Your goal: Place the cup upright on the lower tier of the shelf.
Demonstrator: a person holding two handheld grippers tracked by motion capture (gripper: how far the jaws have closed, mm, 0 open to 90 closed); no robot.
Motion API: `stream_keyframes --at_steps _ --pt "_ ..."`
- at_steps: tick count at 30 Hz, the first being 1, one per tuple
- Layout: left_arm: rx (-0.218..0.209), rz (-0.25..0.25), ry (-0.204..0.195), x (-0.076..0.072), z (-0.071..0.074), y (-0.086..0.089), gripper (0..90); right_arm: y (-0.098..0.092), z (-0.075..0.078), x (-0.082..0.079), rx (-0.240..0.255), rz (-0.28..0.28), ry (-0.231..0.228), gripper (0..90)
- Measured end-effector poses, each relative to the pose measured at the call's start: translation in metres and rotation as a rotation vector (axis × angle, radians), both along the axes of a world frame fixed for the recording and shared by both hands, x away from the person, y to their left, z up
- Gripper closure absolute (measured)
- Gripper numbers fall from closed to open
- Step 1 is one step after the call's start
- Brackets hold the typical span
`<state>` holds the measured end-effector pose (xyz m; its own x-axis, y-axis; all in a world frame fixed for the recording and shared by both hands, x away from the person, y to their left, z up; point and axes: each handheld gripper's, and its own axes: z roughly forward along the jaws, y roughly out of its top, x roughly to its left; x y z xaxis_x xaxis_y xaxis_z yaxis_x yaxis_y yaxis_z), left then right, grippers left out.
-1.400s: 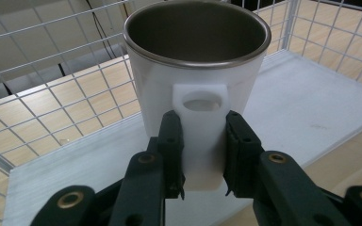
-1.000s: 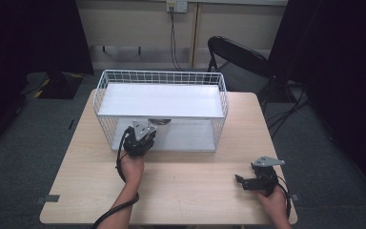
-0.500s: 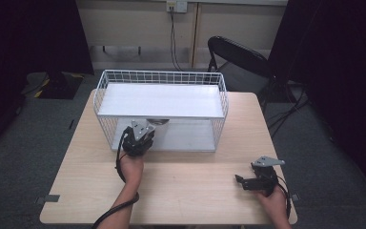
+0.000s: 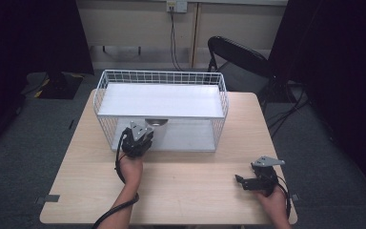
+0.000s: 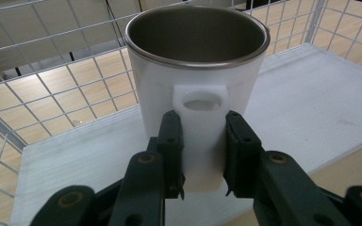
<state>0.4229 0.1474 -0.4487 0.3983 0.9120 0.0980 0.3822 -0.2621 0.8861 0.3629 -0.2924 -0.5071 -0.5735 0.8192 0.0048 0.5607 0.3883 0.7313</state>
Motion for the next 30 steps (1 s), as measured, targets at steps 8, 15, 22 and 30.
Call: stream_keyframes --at_steps 8,15,22,30 --pt "-0.022 0.008 0.009 0.0002 -0.0011 0.0033 71.7 0.0000 0.0000 -0.0001 0.000 0.000 0.000 11.8" --pt "-0.031 0.011 0.019 0.0016 -0.0010 0.0057 71.6 0.0000 0.0000 -0.0001 0.000 0.000 0.000 11.8" --pt "-0.035 0.014 0.023 0.0023 -0.0010 0.0068 71.5 0.0000 0.0000 0.0000 0.000 0.000 0.000 11.7" --pt "-0.040 0.022 0.034 0.0035 -0.0013 0.0096 71.2 0.0000 0.0000 -0.0001 0.000 0.000 0.000 11.8"
